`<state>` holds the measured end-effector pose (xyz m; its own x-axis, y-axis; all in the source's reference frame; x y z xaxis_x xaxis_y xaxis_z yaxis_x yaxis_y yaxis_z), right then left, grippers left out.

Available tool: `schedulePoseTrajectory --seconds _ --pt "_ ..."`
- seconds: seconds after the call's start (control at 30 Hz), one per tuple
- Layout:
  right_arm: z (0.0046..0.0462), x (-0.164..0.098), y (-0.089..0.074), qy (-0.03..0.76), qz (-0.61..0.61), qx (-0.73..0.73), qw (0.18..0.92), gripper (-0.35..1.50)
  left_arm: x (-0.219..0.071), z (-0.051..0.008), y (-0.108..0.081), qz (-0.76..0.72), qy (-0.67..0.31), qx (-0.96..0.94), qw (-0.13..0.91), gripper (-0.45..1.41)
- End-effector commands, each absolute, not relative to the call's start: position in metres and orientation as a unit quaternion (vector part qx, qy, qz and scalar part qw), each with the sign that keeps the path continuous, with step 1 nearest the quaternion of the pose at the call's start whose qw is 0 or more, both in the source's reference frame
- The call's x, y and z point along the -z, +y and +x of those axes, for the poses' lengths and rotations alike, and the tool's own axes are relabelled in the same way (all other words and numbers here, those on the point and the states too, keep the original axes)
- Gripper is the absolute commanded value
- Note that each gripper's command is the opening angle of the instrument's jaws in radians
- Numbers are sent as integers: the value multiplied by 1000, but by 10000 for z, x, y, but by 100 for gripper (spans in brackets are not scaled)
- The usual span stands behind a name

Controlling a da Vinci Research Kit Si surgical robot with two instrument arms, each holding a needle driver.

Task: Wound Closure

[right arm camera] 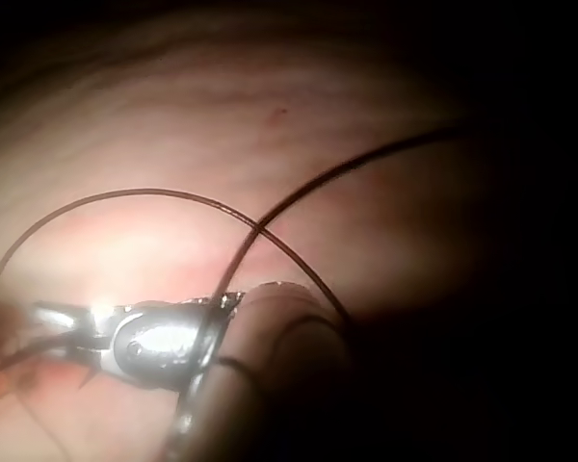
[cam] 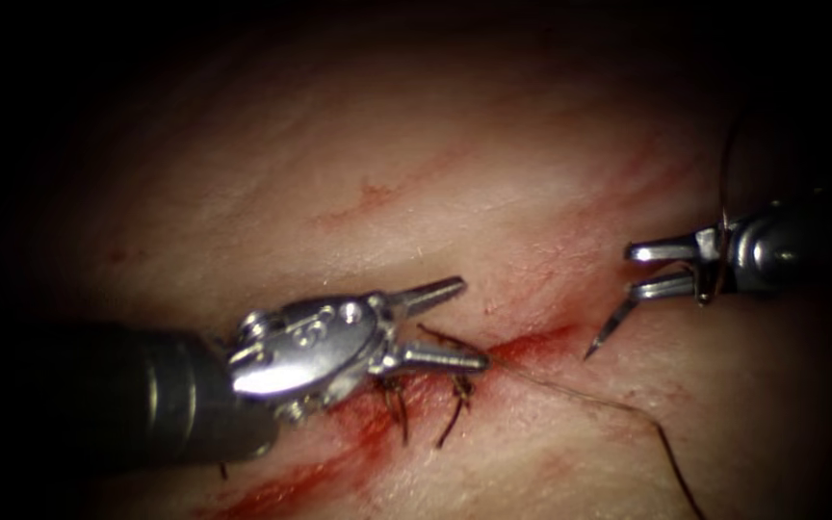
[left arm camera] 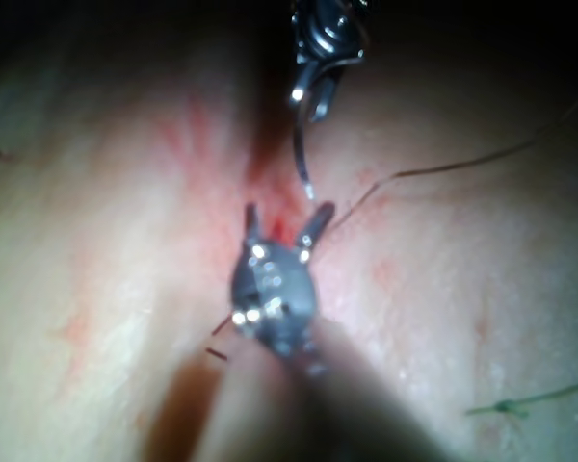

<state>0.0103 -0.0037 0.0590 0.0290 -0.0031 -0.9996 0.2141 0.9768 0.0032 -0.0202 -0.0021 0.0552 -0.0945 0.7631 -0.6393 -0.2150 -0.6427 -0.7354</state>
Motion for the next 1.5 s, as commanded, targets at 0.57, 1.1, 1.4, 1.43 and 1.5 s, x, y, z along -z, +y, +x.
schedulePoseTrajectory --seconds 0.57,1.1,1.4,1.43,1.5 --pt "143 -551 -37 704 119 53 698 -35 -601 -234 -21 -530 -249 -723 366 91" --pt "166 -544 -38 713 82 91 690 -35 -593 -259 -26 -538 -266 -718 352 89" --pt "168 -534 -49 715 86 105 686 -35 -601 -259 -20 -539 -266 -718 350 86" --pt "168 -534 -49 715 87 106 686 -35 -601 -260 -20 -539 -266 -718 351 84" --pt "169 -534 -51 715 87 109 685 -35 -601 -264 -21 -540 -266 -718 350 81"
